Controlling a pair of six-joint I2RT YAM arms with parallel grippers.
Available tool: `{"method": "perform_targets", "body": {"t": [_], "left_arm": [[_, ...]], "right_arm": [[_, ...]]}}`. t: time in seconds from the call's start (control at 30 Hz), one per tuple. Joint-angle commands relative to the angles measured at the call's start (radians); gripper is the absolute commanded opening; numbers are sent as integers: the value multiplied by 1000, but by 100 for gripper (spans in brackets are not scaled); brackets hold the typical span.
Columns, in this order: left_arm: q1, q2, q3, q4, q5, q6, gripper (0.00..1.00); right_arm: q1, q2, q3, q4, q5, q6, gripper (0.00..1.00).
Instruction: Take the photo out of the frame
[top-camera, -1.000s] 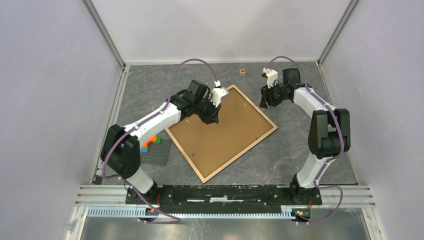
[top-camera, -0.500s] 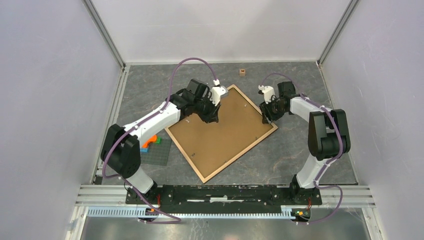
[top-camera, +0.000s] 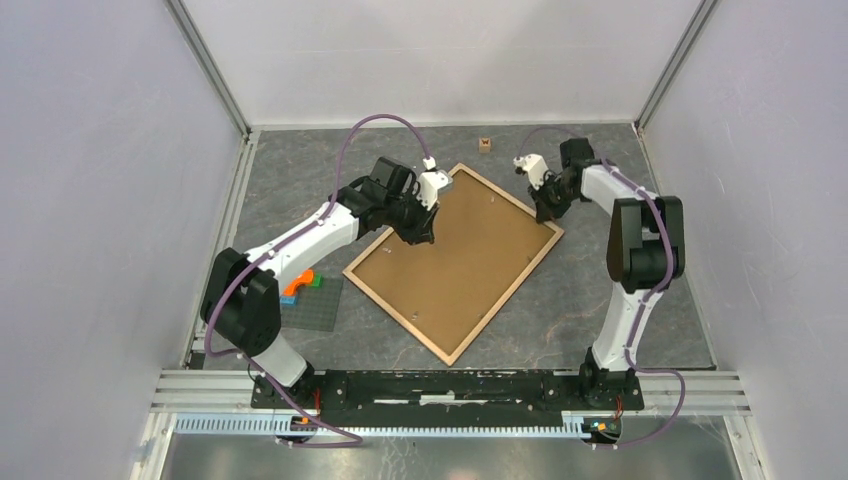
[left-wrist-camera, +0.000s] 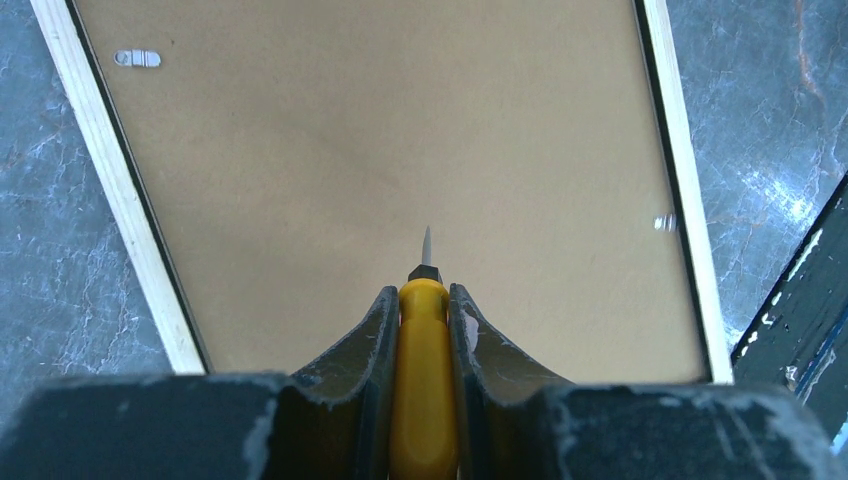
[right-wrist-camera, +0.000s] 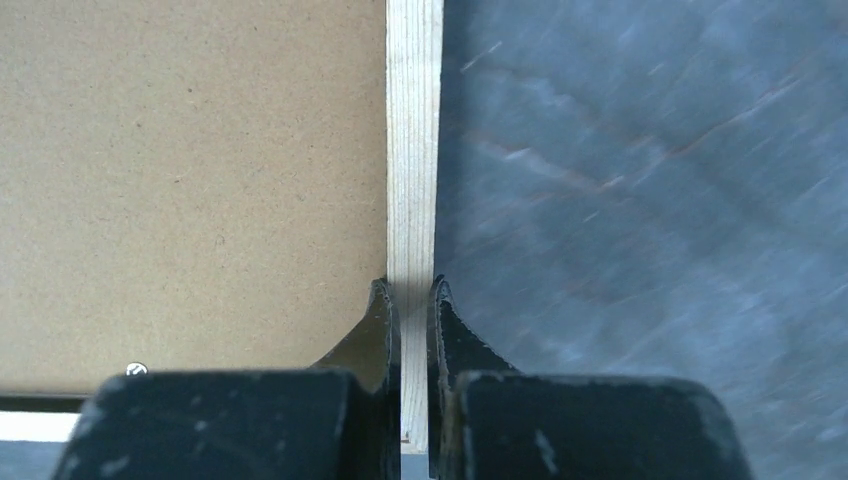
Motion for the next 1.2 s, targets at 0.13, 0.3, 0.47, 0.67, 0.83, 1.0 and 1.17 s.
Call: {"method": "perform_targets", "body": {"t": [0.13, 0.3, 0.47, 0.67, 0.83, 1.0, 1.17], "left_arm": [[25, -40, 31, 6, 27, -21, 2], [30, -47, 28, 4, 34, -14, 2], [32, -50, 23, 4, 43, -12, 2], [30, -38, 25, 18, 64, -12, 2], [25, -19, 21, 54, 62, 9, 2], [-4, 28, 45, 129, 33, 17, 2], [-56, 88, 80, 217, 23, 39, 2]], "right_arm": [[11, 227, 375, -194, -91, -355, 0], [90, 250, 381, -162, -83, -456, 0], [141, 297, 440, -141, -90, -471, 0], [194, 313, 461, -68, -79, -487, 0], [213, 305, 498, 26, -164, -330, 6], [209, 253, 493, 145, -171, -72, 32], [129, 136, 392, 242, -195, 223, 50]]}}
